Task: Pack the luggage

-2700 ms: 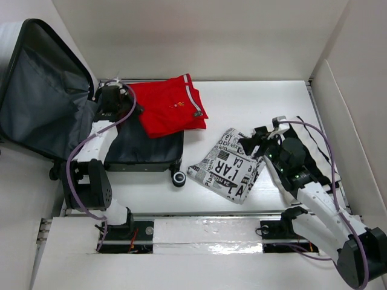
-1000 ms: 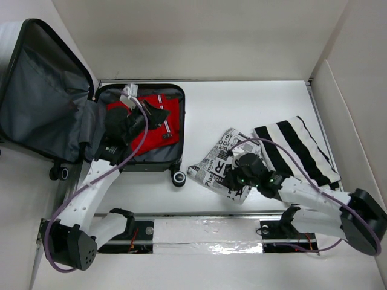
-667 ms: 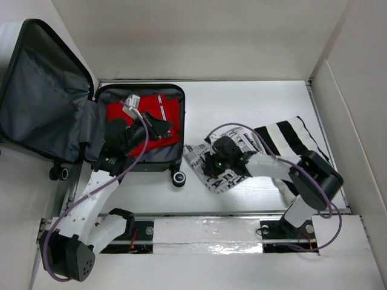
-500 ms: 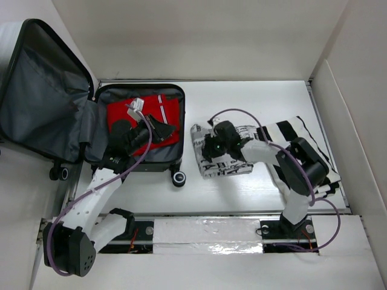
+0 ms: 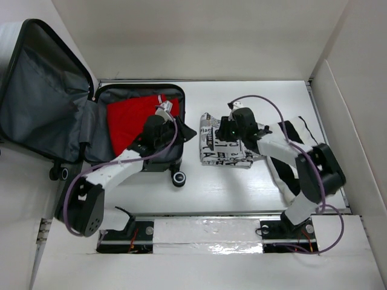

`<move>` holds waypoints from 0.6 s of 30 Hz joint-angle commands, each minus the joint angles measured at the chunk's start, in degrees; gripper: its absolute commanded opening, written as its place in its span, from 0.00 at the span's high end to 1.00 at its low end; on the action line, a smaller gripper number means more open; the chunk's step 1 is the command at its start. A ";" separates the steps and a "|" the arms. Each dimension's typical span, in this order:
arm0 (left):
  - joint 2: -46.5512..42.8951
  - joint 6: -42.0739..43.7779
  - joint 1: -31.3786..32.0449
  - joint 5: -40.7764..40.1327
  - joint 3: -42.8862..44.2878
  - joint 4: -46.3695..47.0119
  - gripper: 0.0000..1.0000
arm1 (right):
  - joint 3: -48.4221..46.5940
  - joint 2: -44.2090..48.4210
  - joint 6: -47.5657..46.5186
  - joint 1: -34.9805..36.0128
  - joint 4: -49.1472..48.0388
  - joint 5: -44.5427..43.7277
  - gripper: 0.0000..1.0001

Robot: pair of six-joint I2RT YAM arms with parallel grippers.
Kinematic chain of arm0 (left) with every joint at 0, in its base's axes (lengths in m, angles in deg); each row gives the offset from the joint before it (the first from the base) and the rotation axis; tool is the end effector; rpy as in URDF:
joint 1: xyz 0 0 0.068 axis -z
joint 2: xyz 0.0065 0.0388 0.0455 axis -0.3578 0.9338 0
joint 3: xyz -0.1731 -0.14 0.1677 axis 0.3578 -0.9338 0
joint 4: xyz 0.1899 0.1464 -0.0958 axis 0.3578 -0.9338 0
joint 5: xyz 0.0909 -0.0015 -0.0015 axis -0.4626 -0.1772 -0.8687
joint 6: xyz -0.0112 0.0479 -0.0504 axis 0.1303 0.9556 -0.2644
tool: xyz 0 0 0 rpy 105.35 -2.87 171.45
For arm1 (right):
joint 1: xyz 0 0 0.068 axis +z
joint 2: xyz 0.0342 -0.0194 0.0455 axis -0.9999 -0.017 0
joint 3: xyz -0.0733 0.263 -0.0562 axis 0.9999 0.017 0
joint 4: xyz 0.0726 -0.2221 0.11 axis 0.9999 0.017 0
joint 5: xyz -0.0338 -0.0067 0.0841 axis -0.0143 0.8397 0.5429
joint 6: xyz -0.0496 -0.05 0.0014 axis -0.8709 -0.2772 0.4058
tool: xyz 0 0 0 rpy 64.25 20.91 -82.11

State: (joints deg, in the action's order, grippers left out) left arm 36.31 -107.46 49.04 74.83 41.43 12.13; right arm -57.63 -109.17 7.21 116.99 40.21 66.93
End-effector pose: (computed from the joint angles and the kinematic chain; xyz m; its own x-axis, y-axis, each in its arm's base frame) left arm 0.2673 -0.1619 0.2713 -0.5992 -0.3800 -0.7046 0.4139 0.6064 -0.6790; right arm 0.3388 0.1865 0.2005 -0.6603 0.0470 -0.7495 -0.3284 0.8795 0.3444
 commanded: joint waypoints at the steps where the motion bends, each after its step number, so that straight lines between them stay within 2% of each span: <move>1: 5.52 3.83 2.59 -8.97 9.71 -2.53 0.62 | 3.73 11.18 -2.73 0.17 0.07 0.42 0.59; 4: 11.51 7.61 8.55 -19.33 17.54 -7.90 0.54 | 9.45 21.82 -3.61 -2.65 0.95 0.24 0.51; 6: 15.81 9.28 10.06 -25.39 21.95 -11.42 0.52 | 12.88 29.38 -4.05 -4.84 2.26 -0.11 0.51; 7: 20.70 9.38 10.07 -26.30 26.50 -15.36 0.52 | 13.85 31.92 -4.58 -5.55 3.84 -0.20 0.52; 12: 32.69 10.43 12.09 -36.29 35.49 -23.20 0.50 | 19.64 48.17 -6.42 -8.19 7.10 -0.82 0.53; 14: 37.09 9.12 12.09 -36.59 38.66 -26.12 0.49 | 20.62 51.27 -7.04 -10.11 8.24 -0.03 0.53; 18: 38.95 5.52 12.09 -36.68 37.88 -26.39 0.49 | 21.32 53.92 -8.01 -11.97 10.79 2.61 0.51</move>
State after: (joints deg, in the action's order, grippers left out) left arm 76.61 -99.76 61.06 42.11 78.46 -10.34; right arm -37.15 -55.86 1.04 106.13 48.56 67.32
